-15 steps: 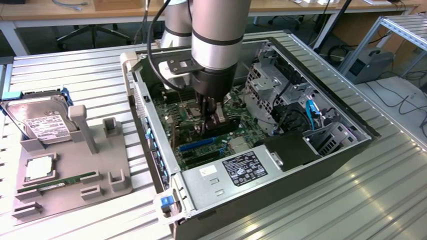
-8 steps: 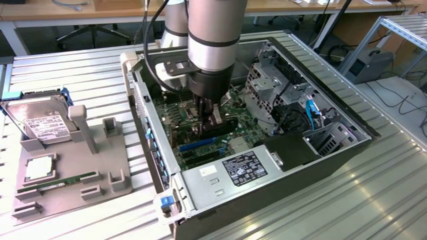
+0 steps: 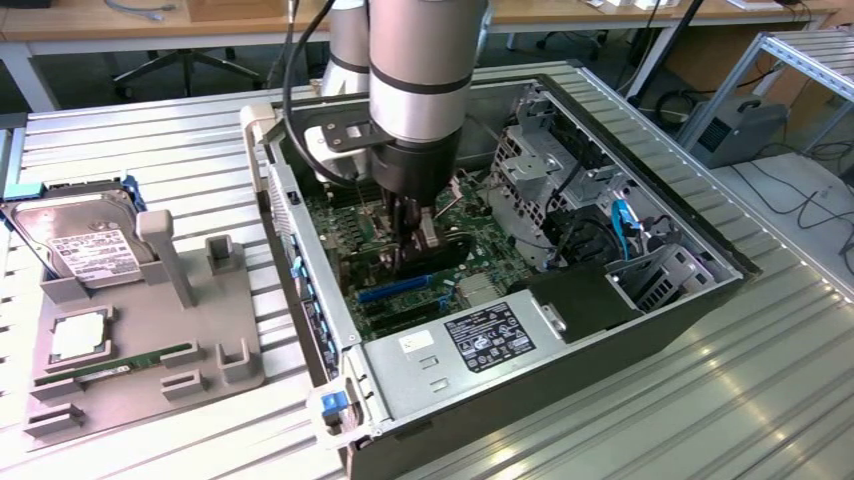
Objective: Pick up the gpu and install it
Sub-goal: 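Insert the gpu into the slot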
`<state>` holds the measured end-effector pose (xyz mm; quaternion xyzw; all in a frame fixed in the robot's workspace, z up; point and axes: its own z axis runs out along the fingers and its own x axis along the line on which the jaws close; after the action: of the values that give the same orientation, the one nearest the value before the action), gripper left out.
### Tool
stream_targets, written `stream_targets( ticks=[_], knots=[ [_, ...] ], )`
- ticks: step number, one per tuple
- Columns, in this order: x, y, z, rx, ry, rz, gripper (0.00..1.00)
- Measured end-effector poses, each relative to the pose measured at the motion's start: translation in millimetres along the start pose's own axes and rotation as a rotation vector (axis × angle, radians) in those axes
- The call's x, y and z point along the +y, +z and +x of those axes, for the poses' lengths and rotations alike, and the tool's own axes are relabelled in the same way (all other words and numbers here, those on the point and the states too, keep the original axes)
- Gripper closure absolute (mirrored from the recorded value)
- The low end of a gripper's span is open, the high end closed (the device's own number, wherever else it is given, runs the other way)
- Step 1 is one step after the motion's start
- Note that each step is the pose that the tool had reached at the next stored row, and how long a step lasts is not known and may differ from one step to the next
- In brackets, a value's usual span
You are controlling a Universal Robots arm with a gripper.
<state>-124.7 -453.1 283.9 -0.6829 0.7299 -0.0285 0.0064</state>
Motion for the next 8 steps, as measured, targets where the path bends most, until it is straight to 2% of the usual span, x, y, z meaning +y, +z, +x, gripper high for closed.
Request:
stream_targets(
  ticks=[8],
  knots=[
    [6.2,2.4,-3.5,0.0055,0.0,0.0003,0.73]
  ],
)
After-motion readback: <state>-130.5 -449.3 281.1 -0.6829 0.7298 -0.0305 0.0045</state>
